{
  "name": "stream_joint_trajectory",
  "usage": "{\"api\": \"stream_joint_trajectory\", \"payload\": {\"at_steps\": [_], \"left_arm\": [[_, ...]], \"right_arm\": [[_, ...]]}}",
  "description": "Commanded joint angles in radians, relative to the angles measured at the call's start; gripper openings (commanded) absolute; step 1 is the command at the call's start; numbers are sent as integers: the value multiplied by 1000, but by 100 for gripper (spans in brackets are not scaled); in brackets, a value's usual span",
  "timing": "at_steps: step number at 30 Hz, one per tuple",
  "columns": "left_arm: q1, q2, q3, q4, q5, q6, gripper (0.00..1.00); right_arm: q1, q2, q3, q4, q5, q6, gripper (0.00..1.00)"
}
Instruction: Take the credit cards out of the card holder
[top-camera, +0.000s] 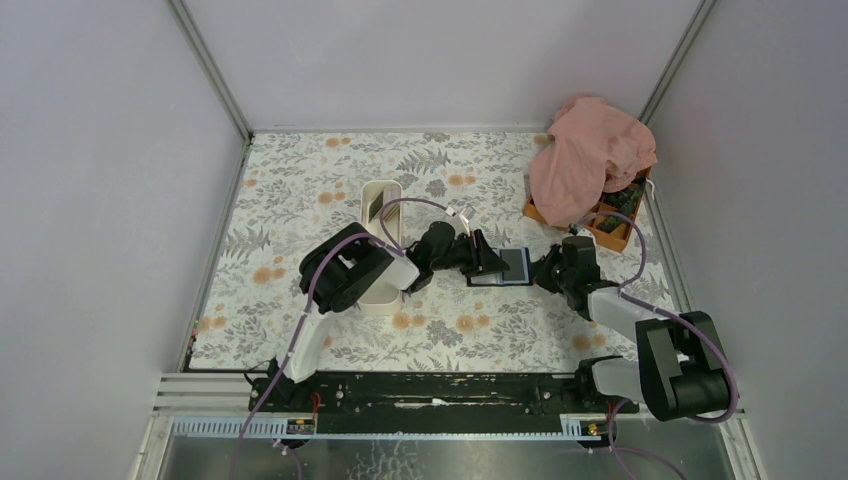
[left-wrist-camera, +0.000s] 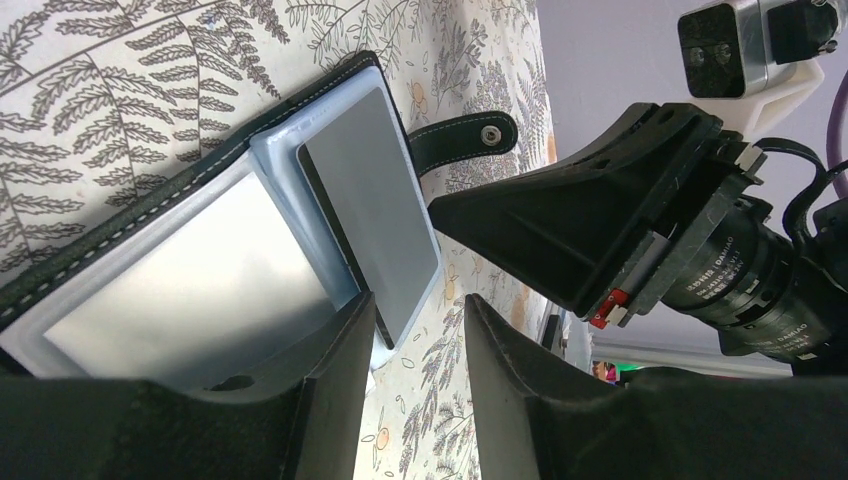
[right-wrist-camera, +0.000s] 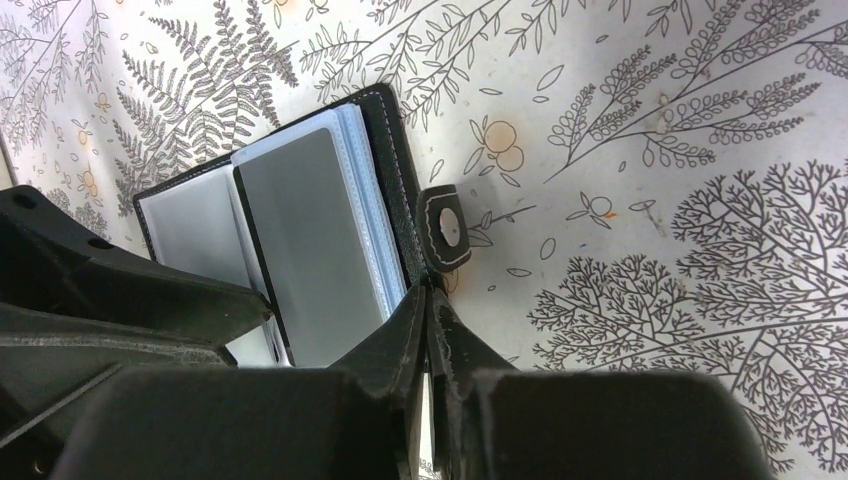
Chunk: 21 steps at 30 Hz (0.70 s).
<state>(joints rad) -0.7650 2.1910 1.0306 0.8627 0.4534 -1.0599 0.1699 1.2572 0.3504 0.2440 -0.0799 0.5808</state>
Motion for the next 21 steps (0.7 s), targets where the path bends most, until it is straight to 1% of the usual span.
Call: {"api": "stream_joint_trajectory", "payload": {"at_steps": [1, 8, 13, 18, 21], "left_arm": [[8, 22, 5, 69, 25, 0, 45], [17, 27, 4, 78, 25, -3, 45], [18, 49, 13, 125, 39, -18, 45], [19, 54, 17, 137, 44, -8, 45], [27, 39, -5, 138, 47, 4, 45]], "right_arm": [[3, 23, 23, 54, -15, -9, 9], [3, 54, 20, 67, -28, -6, 9], [3, 83, 11, 85, -42, -3, 8], [3, 103, 13, 89, -50, 1, 7], [2, 103, 15, 88, -50, 0, 7]]}}
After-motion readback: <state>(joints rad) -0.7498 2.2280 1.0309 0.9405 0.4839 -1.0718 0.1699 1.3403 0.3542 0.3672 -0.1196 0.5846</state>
